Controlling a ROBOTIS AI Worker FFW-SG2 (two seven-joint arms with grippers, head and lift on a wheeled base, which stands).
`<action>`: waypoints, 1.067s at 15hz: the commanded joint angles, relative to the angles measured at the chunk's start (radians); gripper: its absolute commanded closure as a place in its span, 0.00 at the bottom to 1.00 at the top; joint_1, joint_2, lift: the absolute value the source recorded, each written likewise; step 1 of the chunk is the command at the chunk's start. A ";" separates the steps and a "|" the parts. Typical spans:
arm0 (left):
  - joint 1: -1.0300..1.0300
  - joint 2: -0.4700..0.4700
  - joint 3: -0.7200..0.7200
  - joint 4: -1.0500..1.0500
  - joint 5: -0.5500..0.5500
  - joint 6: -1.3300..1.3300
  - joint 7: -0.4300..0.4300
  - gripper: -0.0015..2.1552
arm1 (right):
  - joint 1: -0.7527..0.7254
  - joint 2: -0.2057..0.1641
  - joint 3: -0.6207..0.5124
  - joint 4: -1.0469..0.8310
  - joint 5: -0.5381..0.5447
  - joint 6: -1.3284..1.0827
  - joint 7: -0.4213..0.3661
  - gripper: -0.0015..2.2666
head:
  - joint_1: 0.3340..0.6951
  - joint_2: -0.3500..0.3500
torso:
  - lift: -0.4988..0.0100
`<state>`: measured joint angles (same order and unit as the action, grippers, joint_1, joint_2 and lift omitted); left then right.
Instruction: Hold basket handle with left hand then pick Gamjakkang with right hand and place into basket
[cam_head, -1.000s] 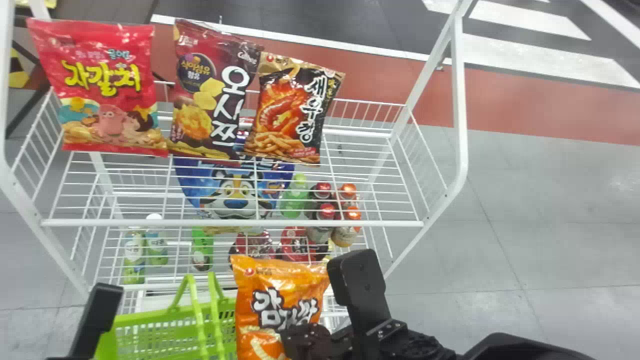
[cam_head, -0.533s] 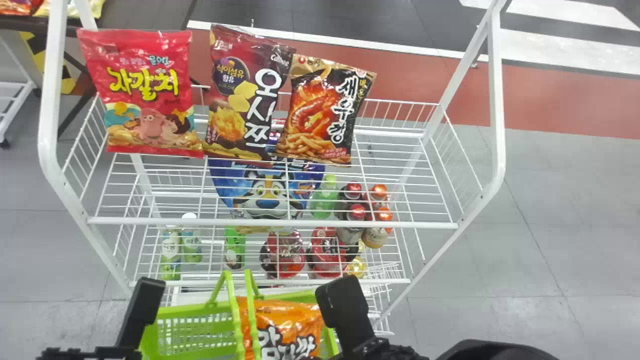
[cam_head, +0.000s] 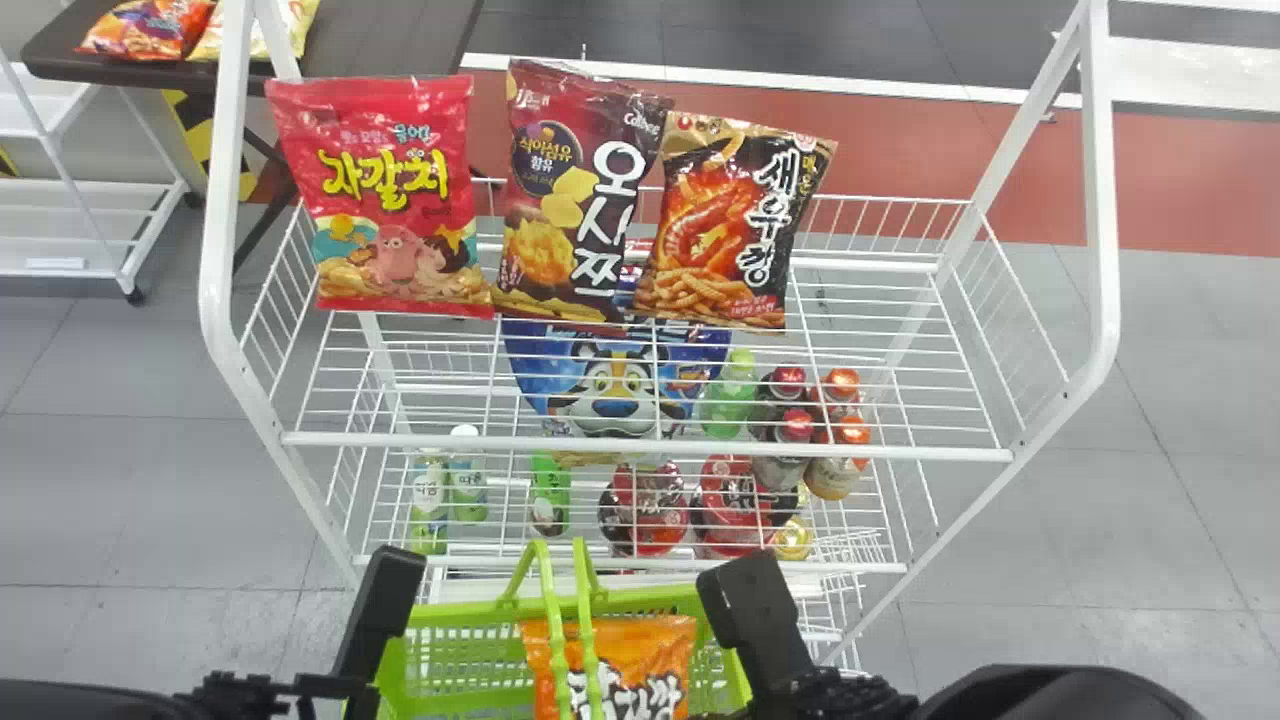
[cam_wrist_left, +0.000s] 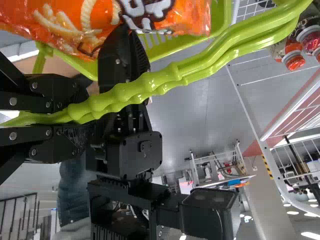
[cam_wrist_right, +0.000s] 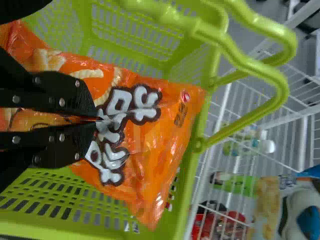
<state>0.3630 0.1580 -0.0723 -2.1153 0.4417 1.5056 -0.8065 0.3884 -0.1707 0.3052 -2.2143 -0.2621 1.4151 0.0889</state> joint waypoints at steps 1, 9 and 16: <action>-0.003 0.000 -0.001 0.000 0.000 0.000 0.001 0.94 | 0.004 -0.003 -0.037 -0.062 0.004 0.100 0.000 0.01 | 1.00 0.32 | 0.98; -0.004 -0.001 -0.006 0.000 0.000 0.003 0.003 0.94 | 0.064 -0.007 -0.090 -0.189 0.161 -0.198 -0.014 0.03 | 1.00 0.14 | 0.98; 0.004 -0.006 -0.012 0.003 0.000 -0.003 0.013 0.94 | 0.121 0.022 -0.097 -0.010 0.212 -1.002 -0.025 0.03 | 1.00 0.20 | 0.98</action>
<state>0.3658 0.1522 -0.0818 -2.1159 0.4416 1.5037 -0.7930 0.4857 -0.1587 0.2051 -2.2693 -0.0509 0.5898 0.0631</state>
